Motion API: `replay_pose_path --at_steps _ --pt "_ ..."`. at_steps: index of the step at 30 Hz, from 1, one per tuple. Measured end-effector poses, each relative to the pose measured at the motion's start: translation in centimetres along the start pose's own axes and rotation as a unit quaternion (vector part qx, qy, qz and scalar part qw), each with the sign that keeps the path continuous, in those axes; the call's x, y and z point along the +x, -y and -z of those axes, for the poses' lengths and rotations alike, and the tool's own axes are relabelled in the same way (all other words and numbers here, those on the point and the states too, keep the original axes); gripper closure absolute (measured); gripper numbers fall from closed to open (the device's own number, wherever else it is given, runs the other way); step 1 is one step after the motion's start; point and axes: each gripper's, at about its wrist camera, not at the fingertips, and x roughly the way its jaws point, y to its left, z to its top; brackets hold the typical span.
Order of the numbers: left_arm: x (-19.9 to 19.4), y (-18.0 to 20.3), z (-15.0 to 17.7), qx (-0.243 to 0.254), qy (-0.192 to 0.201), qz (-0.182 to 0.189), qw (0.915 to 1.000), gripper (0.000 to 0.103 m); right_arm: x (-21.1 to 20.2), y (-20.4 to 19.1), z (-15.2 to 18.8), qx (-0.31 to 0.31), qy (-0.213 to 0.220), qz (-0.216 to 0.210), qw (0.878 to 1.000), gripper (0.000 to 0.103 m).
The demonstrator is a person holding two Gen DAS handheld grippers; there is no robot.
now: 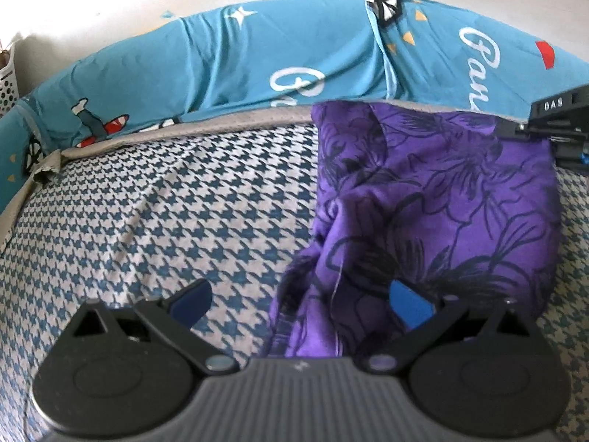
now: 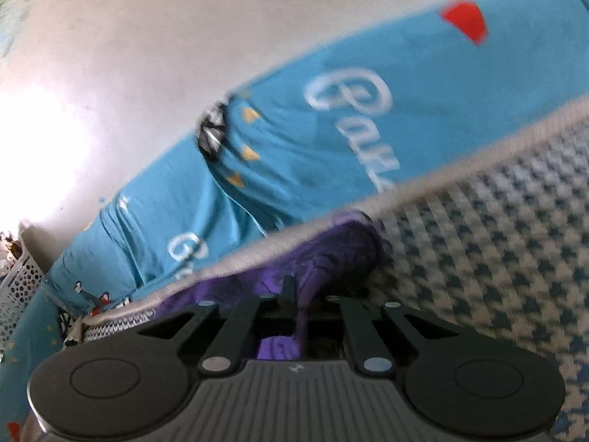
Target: Fold clothes
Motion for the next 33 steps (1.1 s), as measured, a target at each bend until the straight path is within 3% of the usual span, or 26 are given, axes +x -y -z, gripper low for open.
replay_pose_path --at_steps 2,4,6,9,15,24,26,28,33 --pt "0.1 0.4 0.0 0.004 0.000 0.000 1.0000 0.000 0.2 1.7 0.0 0.030 -0.017 0.002 0.999 0.082" --pt "0.2 0.6 0.1 0.006 0.000 0.000 1.0000 0.000 0.5 2.3 -0.1 0.043 -0.022 -0.004 0.999 0.055" --pt "0.2 0.7 0.1 0.007 0.001 0.000 1.0000 0.000 0.7 2.7 -0.2 0.053 -0.025 -0.012 0.998 0.043" --pt "0.4 0.6 0.0 0.004 -0.003 0.001 1.0000 0.000 1.0 3.3 -0.5 0.067 -0.030 -0.024 0.997 0.038" --pt "0.8 0.8 0.1 0.006 -0.009 -0.001 0.9999 0.000 1.7 4.6 -1.0 0.097 -0.039 -0.048 0.993 0.038" --pt "1.1 0.7 0.2 0.007 -0.015 0.004 0.9998 0.000 4.0 3.1 0.4 0.068 -0.063 -0.063 0.994 0.038" --pt "1.1 0.6 0.3 0.005 -0.017 0.005 0.9998 0.000 4.5 2.8 0.8 0.061 -0.069 -0.066 0.994 0.049" --pt "1.2 0.4 0.3 0.004 -0.020 0.004 0.9998 0.000 5.0 2.4 1.1 0.054 -0.075 -0.069 0.993 0.069" --pt "1.5 0.4 0.3 0.000 -0.025 0.004 0.9997 0.000 6.0 1.6 1.8 0.040 -0.085 -0.073 0.993 0.088"
